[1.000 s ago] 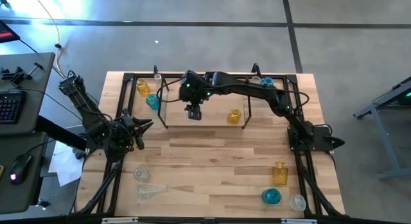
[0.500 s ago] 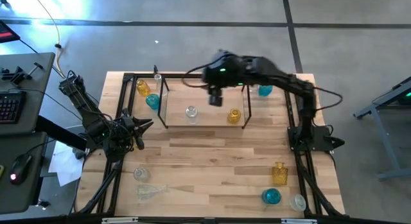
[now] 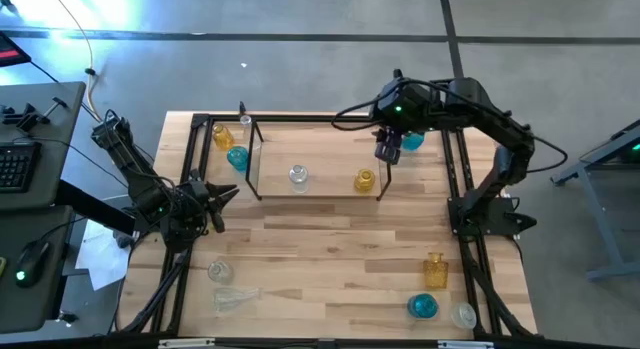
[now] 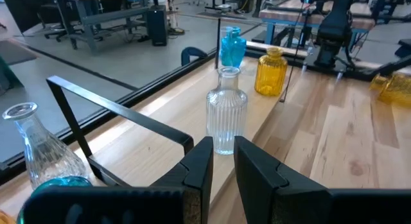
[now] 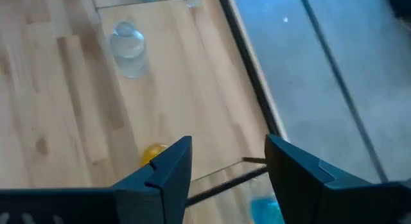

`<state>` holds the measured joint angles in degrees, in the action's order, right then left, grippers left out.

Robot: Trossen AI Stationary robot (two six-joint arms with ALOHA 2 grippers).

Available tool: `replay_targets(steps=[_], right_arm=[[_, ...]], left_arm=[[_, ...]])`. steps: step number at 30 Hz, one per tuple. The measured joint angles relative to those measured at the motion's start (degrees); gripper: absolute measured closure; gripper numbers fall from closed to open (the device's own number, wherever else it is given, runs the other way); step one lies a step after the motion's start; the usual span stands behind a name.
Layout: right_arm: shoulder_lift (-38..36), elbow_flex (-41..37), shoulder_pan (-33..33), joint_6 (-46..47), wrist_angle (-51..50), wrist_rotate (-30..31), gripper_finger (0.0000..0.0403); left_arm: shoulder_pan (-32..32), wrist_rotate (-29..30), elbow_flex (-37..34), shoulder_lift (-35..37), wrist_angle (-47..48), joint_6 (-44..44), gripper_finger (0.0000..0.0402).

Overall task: Sort vases onto shelf
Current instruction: Put the transparent vase on the shelf aligned with the other transparent vase

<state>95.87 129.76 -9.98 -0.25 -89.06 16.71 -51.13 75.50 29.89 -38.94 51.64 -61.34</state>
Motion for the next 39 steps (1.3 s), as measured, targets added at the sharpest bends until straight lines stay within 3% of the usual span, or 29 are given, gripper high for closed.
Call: replay_targets(steps=[4, 7, 10, 14, 24, 32, 39], right_arm=[[-3.8, -8.9, -3.1, 0.3, -0.9, 7.1, 0.0226], [-7.8, -18.0, -6.4, 0.3, 1.8, 6.7, 0.0226], [-12.4, -26.8, -10.3, 0.2, 6.0, 4.5, 0.0226], [-18.8, -38.0, -14.9, -1.1, 14.7, 0.1, 0.0226], [-32.7, -58.2, -21.5, -2.8, 31.7, -11.6, 0.0226], [-34.2, -68.4, -26.2, -6.6, 40.2, -13.9, 0.0226], [-26.9, -67.3, -31.8, -12.5, 41.3, -13.9, 0.0226]], left_arm=[[0.0, 1.1, 0.0, 0.0, -1.0, 0.1, 0.0346], [0.1, 4.5, 0.0, 0.0, -1.0, 1.5, 0.0346], [1.5, 7.0, 0.5, 1.4, -0.5, 2.9, 0.0346], [4.9, 4.2, 4.3, 4.8, -0.3, 4.6, 0.0346], [12.0, 2.7, 16.5, 10.3, -0.5, 26.0, 0.0346], [14.9, 1.8, 19.4, 14.6, -0.4, 30.6, 0.0346], [15.2, 1.4, 19.3, 15.3, -0.5, 30.1, 0.0346]])
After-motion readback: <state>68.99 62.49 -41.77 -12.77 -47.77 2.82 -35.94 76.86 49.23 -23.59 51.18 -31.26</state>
